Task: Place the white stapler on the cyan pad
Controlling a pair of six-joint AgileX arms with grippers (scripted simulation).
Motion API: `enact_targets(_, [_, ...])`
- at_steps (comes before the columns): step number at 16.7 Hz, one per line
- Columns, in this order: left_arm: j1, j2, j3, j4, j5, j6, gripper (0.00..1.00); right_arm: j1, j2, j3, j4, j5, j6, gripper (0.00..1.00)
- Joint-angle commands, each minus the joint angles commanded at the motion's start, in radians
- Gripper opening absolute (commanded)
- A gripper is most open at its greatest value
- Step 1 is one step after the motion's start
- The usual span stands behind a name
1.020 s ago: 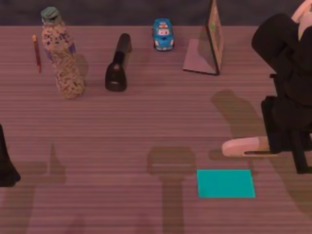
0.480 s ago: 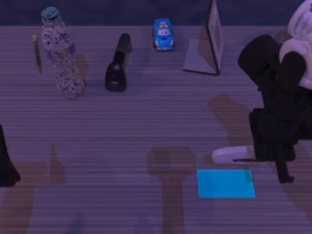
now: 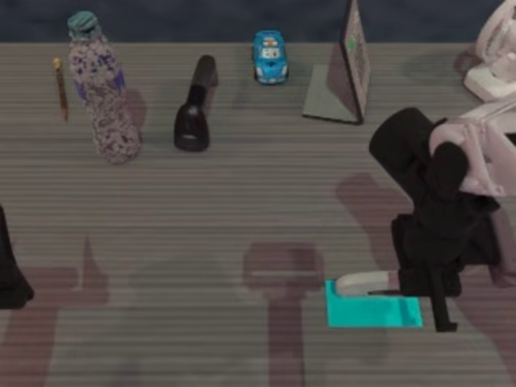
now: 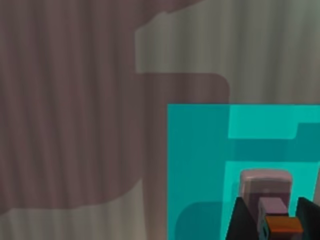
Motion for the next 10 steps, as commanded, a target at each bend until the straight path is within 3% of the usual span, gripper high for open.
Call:
enact_targets(1, [0.0, 0.0, 0.0, 0.0, 0.0, 0.0, 1.0, 0.0, 0.0, 0.0, 0.0, 0.0, 0.0, 0.0])
enact_targets(10, [0.0, 0.0, 0.0, 0.0, 0.0, 0.0, 1.0, 0.0, 0.0, 0.0, 0.0, 0.0, 0.0, 0.68])
